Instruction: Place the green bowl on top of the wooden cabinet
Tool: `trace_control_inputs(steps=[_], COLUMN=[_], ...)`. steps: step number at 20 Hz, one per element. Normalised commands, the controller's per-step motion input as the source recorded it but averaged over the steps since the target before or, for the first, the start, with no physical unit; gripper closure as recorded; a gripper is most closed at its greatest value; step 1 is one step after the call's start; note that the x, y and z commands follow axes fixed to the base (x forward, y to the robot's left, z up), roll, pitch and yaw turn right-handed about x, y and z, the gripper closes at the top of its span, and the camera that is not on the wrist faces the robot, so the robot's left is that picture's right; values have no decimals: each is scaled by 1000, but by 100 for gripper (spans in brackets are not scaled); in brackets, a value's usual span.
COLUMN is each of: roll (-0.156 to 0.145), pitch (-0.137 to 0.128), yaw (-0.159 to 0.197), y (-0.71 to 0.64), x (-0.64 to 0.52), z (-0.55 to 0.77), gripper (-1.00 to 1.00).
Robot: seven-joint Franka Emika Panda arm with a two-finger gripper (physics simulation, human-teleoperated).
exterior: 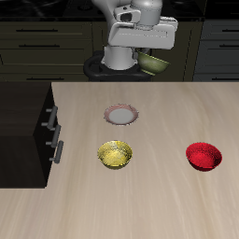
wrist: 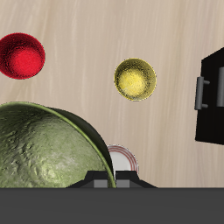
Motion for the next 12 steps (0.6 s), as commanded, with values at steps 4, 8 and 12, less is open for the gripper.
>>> trace_control_inputs(steps=[4, 8, 12], roll=[-4, 18, 11], pitch=[8, 109, 25], yaw=[14, 1, 6], y=[9, 17, -43], x=[45, 63, -19], z=[64, -30, 309], gripper=[100, 100, 100])
